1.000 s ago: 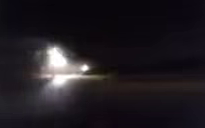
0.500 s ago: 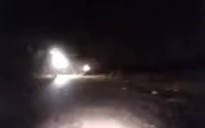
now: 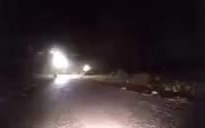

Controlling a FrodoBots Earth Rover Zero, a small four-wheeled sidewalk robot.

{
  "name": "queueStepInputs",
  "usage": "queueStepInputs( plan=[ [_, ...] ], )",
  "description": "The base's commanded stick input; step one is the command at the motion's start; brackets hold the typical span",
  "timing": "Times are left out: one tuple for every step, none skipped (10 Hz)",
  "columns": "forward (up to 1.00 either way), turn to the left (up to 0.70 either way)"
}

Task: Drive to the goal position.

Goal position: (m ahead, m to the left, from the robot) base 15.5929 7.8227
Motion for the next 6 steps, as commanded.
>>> queueStepInputs(
  plan=[
    [0.05, 0.00],
    [0.05, 0.00],
    [0.05, 0.00],
    [0.05, 0.00],
    [0.05, 0.00],
    [0.21, 0.00]
  ],
)
